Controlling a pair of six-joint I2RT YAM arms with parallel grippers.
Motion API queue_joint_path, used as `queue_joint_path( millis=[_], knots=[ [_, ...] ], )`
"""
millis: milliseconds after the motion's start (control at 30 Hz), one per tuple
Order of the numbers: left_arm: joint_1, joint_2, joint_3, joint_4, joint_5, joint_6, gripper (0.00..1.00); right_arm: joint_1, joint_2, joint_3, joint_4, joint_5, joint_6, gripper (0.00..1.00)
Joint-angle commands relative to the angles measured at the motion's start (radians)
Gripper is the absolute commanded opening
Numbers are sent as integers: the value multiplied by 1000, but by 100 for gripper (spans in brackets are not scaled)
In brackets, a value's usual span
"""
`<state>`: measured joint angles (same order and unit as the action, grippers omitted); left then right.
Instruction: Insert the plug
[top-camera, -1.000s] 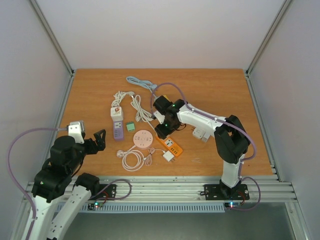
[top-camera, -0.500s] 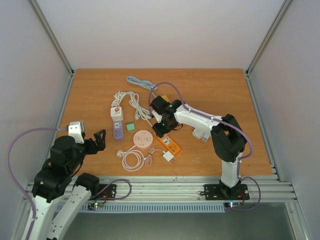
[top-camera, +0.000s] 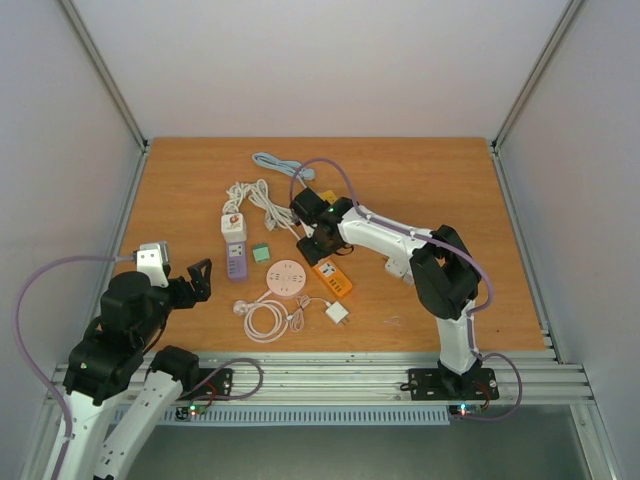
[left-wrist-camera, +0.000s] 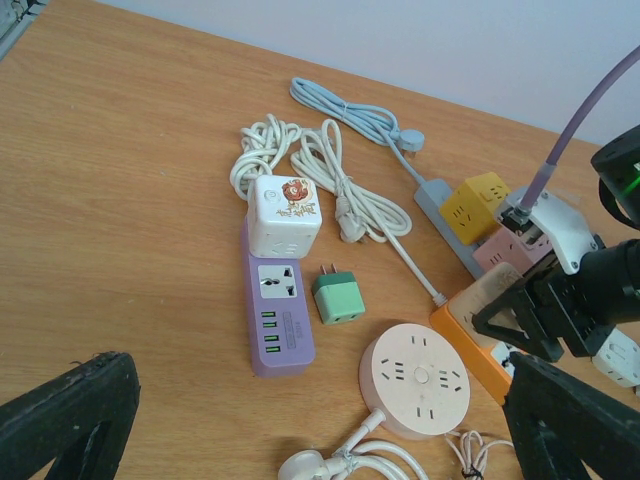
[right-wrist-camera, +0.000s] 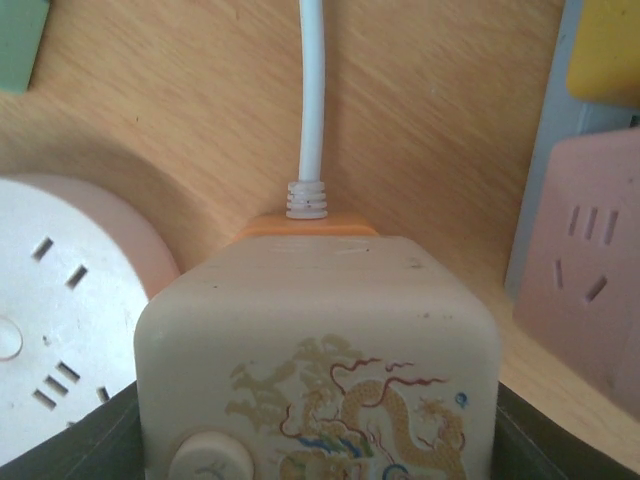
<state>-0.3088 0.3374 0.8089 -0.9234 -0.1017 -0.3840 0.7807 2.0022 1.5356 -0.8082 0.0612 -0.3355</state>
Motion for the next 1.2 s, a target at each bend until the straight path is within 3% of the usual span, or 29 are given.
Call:
queue_joint_path(
  millis=[0,567,933,1167],
  knots=[
    [3,2,-8,49,-7,8,99,-12,156,-22,-28,27,35,43],
    [3,4,-9,50,-4,7,99,-12,180,85,-28,74,110,49],
    [2,7,-9,51,-2,7,99,-11,19,142,-32,-18,90,85],
    [2,11,-10,51,2,8,99,-11,-137,74,-15,34,142,89]
  ],
)
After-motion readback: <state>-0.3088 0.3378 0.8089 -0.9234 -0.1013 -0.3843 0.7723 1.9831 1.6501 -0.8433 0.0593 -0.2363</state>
